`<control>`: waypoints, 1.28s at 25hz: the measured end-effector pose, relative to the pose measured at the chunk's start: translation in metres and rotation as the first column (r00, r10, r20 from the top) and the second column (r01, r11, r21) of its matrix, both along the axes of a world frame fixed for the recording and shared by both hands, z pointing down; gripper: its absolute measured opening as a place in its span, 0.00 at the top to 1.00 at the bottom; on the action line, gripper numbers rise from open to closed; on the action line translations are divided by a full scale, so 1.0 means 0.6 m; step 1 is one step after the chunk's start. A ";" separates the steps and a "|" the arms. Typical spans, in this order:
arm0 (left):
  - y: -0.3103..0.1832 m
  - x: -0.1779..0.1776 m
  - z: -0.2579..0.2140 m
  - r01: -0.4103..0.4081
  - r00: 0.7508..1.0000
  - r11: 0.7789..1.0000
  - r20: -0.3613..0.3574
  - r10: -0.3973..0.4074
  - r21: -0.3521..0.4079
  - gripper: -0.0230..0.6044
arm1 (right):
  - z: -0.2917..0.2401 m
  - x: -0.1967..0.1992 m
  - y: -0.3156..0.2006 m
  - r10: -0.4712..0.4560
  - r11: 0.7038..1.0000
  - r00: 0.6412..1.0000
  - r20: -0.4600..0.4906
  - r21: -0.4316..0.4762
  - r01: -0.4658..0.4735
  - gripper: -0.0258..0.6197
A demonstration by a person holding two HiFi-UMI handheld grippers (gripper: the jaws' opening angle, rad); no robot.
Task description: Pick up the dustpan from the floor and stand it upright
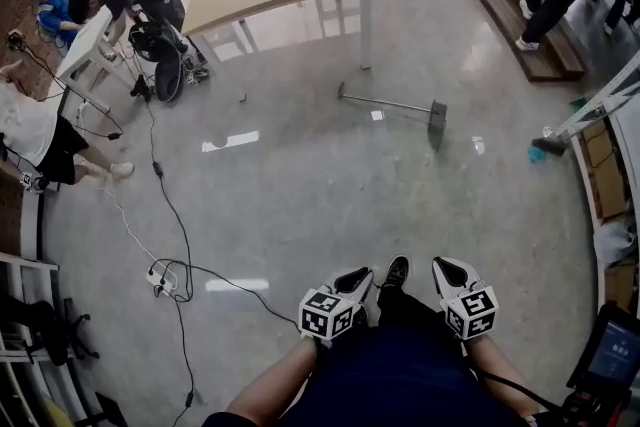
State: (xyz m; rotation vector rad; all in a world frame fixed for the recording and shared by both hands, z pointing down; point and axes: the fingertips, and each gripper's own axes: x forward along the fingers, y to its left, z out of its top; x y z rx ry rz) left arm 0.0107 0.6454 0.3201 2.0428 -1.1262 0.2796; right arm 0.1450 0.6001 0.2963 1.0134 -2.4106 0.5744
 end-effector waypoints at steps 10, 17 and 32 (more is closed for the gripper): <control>-0.158 0.061 -0.032 0.049 0.999 0.999 0.002 -0.049 0.023 0.89 | -0.004 0.025 -0.149 -0.086 0.996 0.996 0.034 -0.018 0.087 0.94; -0.215 0.067 -0.031 0.076 0.997 0.997 0.009 -0.076 0.018 0.89 | 0.008 0.038 -0.204 -0.089 0.995 0.995 0.040 -0.047 0.091 0.94; -0.405 -0.022 -0.003 0.031 0.999 0.999 -0.007 -0.031 -0.014 0.89 | 0.017 -0.026 -0.384 -0.029 0.997 1.000 -0.001 -0.076 0.029 0.94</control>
